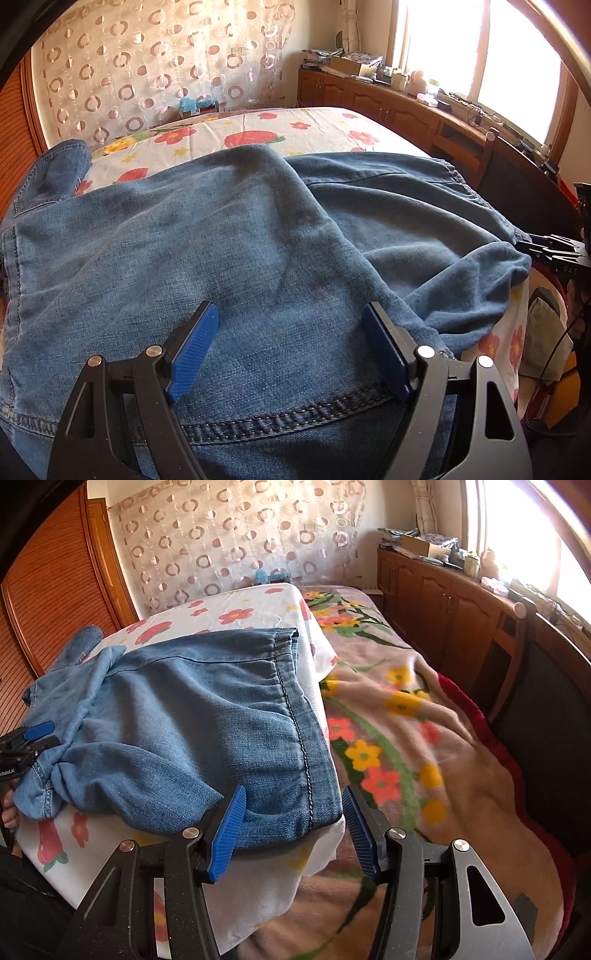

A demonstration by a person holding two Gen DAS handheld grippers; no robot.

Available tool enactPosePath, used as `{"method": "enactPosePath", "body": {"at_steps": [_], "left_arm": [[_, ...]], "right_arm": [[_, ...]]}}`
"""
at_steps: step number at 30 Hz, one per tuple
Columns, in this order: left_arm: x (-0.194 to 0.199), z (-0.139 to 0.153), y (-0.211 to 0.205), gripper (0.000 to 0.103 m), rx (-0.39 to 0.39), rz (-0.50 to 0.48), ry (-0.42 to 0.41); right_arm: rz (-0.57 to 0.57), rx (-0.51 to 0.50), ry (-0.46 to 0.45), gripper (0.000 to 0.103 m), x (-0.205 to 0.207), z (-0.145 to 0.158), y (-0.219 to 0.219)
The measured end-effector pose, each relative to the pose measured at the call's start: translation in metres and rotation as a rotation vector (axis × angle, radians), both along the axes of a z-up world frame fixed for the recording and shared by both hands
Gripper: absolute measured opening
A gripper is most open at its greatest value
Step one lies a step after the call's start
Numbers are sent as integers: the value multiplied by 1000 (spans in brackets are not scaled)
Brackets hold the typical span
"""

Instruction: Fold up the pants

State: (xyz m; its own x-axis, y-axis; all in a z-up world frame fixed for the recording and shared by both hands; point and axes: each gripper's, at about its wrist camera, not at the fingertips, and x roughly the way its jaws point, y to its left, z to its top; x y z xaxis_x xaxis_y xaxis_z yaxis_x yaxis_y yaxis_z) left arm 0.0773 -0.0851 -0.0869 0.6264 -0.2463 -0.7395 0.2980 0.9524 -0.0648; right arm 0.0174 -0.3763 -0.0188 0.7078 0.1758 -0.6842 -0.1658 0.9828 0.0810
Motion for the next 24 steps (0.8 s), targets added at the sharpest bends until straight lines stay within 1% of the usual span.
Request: {"method": "enactPosePath", "body": {"at_steps": [1, 2, 4, 8, 16, 24], "left_arm": [[-1, 0, 0, 81, -2, 0, -1], [-2, 1, 1, 81, -5, 1, -2], [-3, 2, 3, 81, -10, 2, -4], [-5, 6, 8, 81, -15, 13, -14], [-9, 19, 22, 81, -37, 42, -48], [-14, 27, 41, 81, -55, 75, -75]], "right_arm": [[11, -1, -3, 38, -1, 1, 2], [10, -17, -12, 30, -2, 1, 3], [16, -25, -18, 19, -4, 3, 5], [23, -21, -48, 12, -8, 7, 5], [79, 34, -152, 9, -21, 36, 12], [196, 46, -225, 7, -22, 62, 46]]}}
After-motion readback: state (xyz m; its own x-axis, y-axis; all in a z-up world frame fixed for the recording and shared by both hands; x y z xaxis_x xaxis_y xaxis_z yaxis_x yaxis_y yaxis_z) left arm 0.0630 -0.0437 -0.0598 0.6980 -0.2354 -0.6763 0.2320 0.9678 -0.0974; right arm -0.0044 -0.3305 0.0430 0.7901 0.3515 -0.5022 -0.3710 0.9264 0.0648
